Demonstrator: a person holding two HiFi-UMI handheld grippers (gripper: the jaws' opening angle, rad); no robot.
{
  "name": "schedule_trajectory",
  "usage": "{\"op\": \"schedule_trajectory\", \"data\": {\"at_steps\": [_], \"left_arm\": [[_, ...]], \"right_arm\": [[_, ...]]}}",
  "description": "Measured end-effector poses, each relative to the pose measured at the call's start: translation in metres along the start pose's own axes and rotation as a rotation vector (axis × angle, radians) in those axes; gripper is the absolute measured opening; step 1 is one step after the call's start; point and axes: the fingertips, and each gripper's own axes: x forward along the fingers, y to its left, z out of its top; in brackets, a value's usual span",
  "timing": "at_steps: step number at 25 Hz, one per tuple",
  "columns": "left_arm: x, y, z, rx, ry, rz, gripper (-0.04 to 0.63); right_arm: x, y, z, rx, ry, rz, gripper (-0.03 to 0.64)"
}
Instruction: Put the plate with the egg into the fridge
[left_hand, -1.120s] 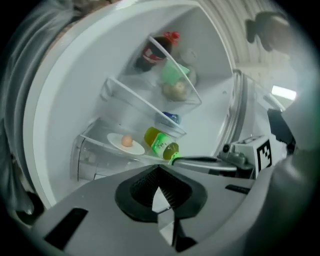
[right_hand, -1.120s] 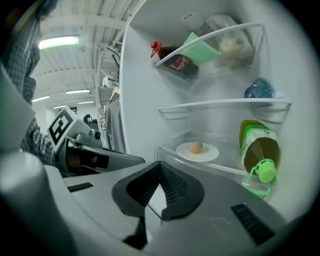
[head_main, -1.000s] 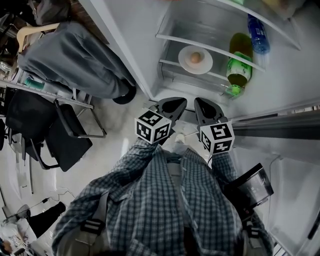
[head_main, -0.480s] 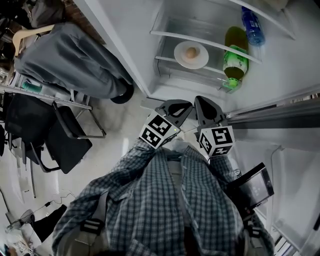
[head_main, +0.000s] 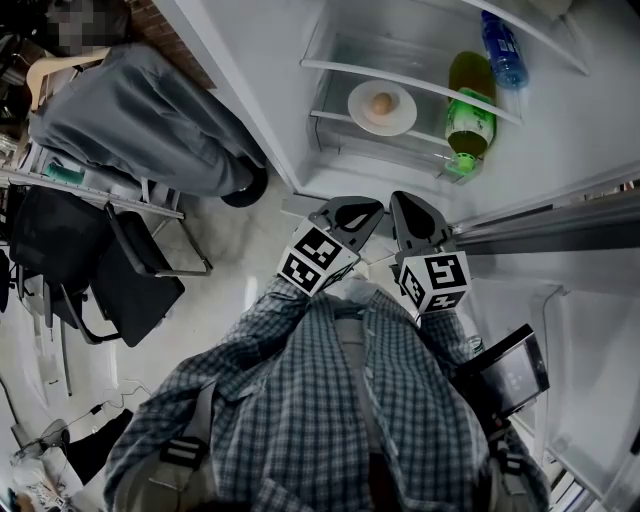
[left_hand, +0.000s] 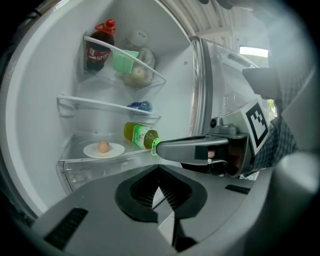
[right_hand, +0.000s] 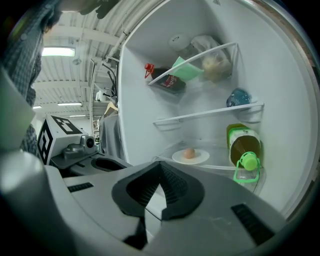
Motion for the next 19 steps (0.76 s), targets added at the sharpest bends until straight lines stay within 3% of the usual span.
{"op": "schedule_trajectory", "data": {"at_steps": [19], "left_arm": [[-0.0047, 0.0082, 0.0019, -0.049, -0.025, 0.019, 0.006]], "right_arm": [[0.0100, 0.0057, -0.0010, -0.051, 0.043, 0.021, 0.006]]}}
